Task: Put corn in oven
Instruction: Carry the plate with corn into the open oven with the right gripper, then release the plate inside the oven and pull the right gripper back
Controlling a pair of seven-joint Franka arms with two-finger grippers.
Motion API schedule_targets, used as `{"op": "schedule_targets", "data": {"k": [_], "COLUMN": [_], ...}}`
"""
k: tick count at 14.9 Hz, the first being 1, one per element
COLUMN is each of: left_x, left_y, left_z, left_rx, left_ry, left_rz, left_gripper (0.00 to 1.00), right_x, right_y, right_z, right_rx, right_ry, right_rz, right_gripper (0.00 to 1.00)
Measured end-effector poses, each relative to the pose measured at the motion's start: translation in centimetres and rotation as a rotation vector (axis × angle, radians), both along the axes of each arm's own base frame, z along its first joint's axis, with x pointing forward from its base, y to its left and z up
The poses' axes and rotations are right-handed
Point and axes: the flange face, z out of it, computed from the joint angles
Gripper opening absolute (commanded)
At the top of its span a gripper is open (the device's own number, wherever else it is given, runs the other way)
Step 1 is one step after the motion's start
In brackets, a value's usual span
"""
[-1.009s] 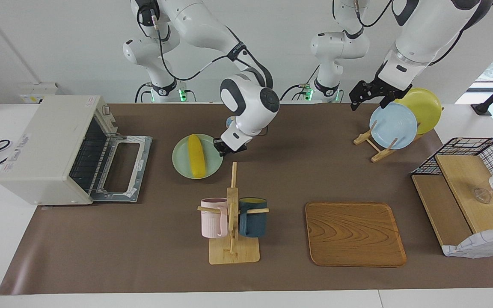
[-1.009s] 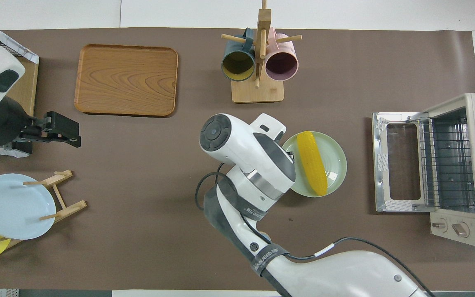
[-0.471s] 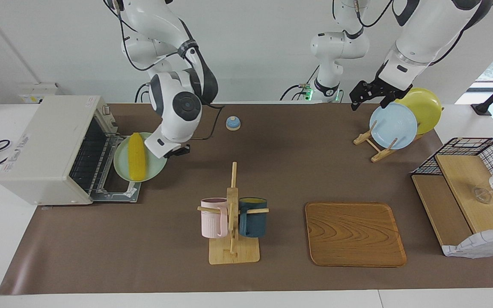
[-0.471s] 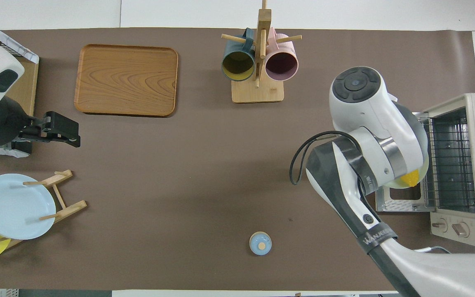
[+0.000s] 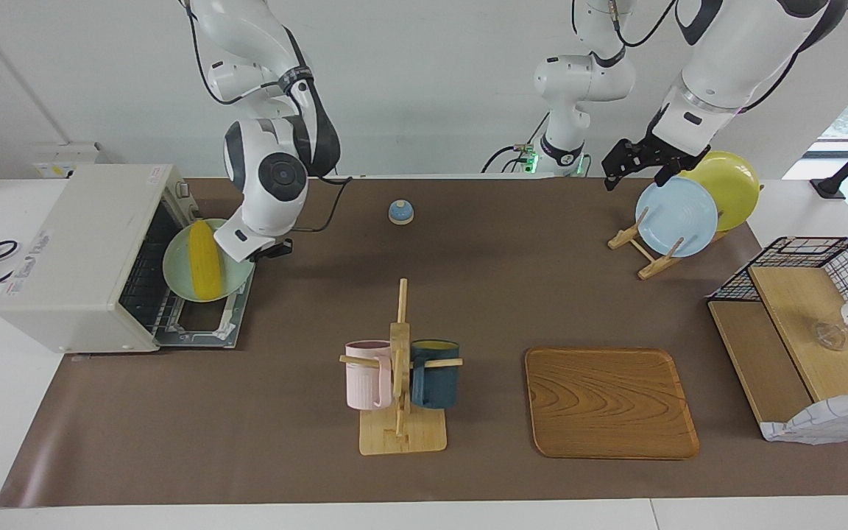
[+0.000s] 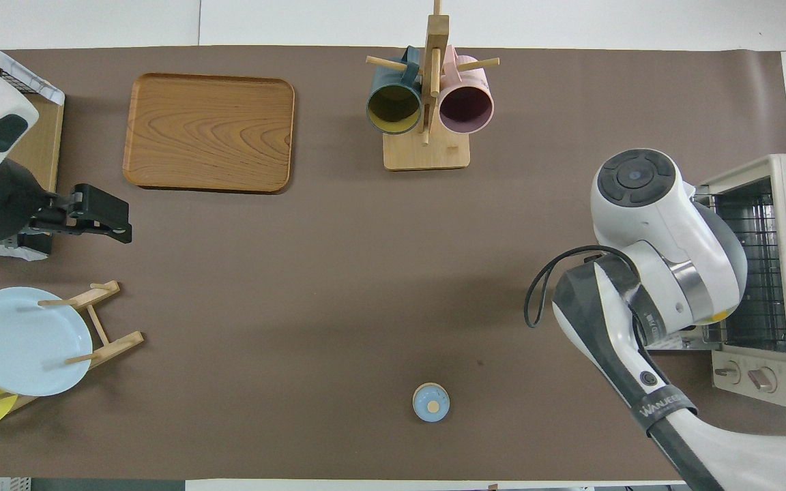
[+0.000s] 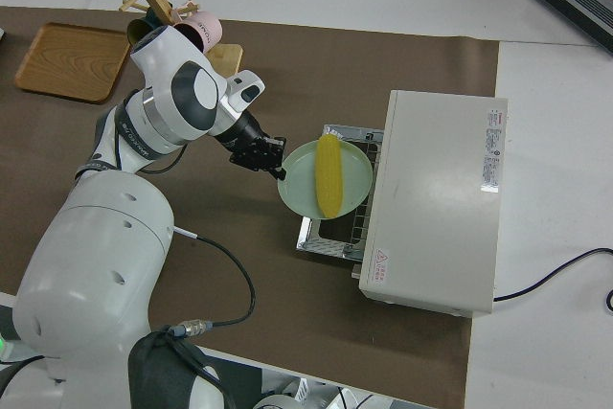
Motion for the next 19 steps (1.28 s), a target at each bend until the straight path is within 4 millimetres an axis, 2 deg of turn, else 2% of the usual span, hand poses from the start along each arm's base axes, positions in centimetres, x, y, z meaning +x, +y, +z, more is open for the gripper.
{"op": "schedule_targets", "data": {"k": [3,11,15,18,19], "left_x": [0.0,0.0,0.0,0.0,0.0], "left_y": [0.1,0.1,0.1,0.1,0.1], "left_z": [0.0,0.0,0.0,0.0,0.0], "left_rx": [0.0,0.0,0.0,0.0,0.0], "left_ry": [0.0,0.0,0.0,0.0,0.0], "left_rz": [0.002,0.002,0.002,0.002,0.002], "left_gripper": [1.0,1.0,1.0,1.0,1.0], "right_x": [0.3,0.0,0.0,0.0,0.0], "right_y": [-2.5,-5.5,-8.9,-9.1,-9.2], "right_z": [-0.2,-0.2,-0.3,-0.4,-0.4], "right_rx": [0.008,0.011,0.028,0.029,0.031], "right_ry": [0.002,0.028,0.04,0.041,0.043], "right_rz": [0.01,0.044,0.032,0.032,0.037], "right_gripper": [0.0,0.0,0.0,0.0,0.06]}}
